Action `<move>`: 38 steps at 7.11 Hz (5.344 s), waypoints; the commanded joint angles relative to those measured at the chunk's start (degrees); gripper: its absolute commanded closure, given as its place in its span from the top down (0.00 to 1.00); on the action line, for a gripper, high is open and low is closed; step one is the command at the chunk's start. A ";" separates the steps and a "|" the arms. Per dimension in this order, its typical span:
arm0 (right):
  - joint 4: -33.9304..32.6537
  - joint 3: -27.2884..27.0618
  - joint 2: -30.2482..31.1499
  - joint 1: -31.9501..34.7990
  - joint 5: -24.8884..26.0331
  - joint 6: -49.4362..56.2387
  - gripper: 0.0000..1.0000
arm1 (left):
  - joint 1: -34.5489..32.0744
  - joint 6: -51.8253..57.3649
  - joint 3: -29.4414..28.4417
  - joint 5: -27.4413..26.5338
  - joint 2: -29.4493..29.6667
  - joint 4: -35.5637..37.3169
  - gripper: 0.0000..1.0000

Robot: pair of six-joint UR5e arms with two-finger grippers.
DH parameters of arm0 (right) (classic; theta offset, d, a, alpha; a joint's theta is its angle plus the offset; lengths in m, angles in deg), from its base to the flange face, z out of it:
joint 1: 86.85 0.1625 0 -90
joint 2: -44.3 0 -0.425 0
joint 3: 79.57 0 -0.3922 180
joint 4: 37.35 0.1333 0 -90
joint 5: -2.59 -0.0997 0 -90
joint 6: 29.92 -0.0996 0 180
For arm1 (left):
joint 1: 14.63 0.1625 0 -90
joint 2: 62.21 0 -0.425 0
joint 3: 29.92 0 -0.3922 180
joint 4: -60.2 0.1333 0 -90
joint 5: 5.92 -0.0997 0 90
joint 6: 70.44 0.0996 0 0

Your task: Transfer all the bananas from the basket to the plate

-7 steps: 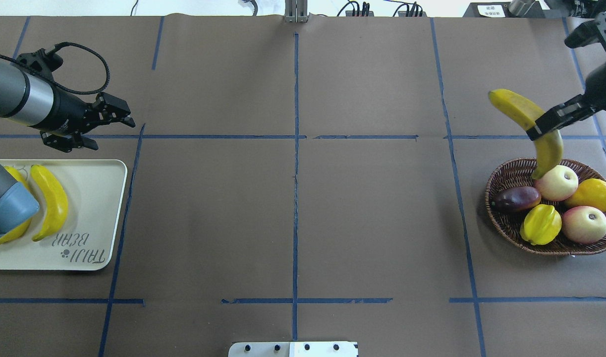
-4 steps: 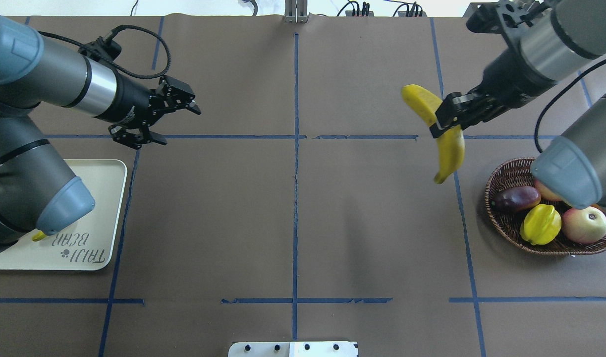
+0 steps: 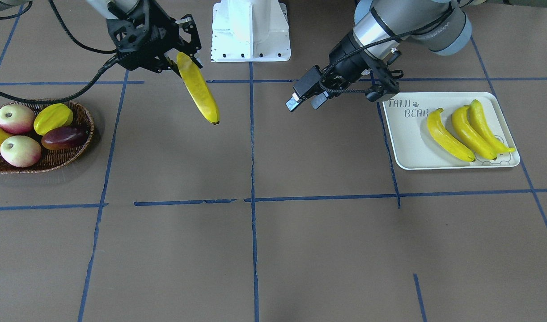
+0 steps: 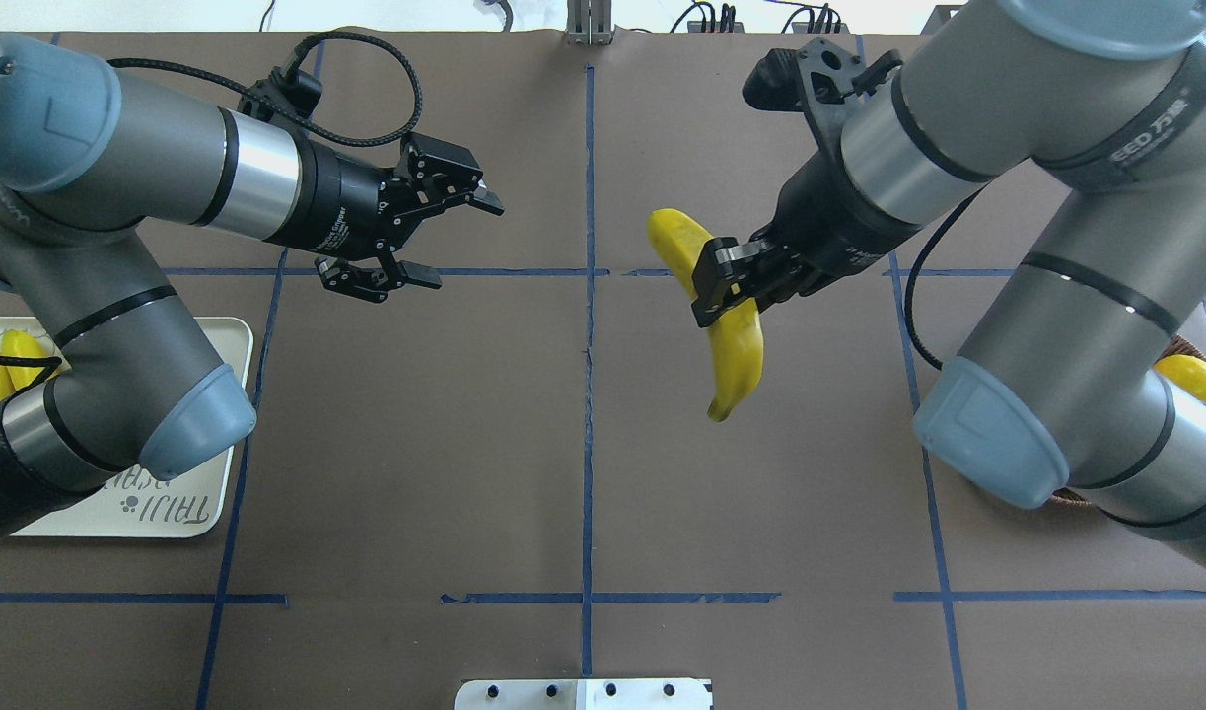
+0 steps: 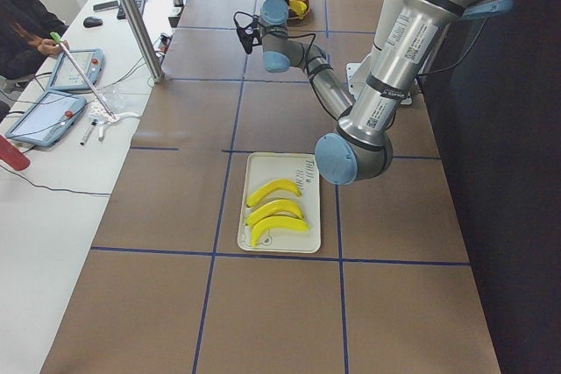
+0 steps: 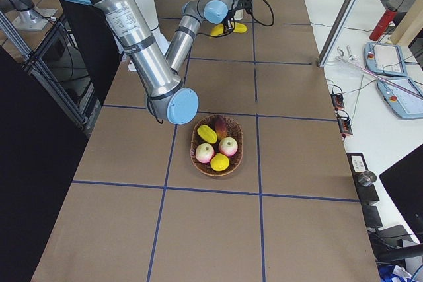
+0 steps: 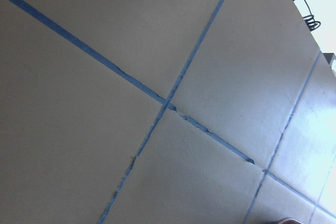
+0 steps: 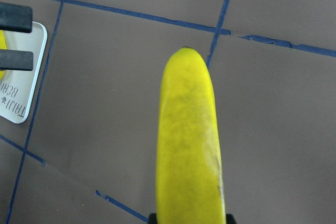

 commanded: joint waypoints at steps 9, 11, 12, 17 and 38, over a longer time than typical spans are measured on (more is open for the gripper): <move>12.75 0.53 -1.81 -10.31 14.00 -11.73 0.01 | 8.79 -8.23 -0.82 -11.17 4.30 -3.59 0.35; 12.75 0.53 -1.81 -10.22 13.91 -11.82 0.32 | 8.71 -7.88 -0.82 -10.90 4.12 -3.59 0.00; 12.75 0.45 -1.81 -10.22 14.00 -11.91 0.99 | 8.70 -7.88 -0.82 -10.90 4.12 -3.59 0.00; 12.57 -2.35 0.36 -9.87 13.47 -12.88 1.00 | 7.40 -5.53 -0.91 -8.90 3.16 -2.36 0.00; 2.41 -5.62 15.31 6.46 8.64 -3.18 1.00 | -11.57 38.70 -3.64 -2.03 -27.07 12.93 1.00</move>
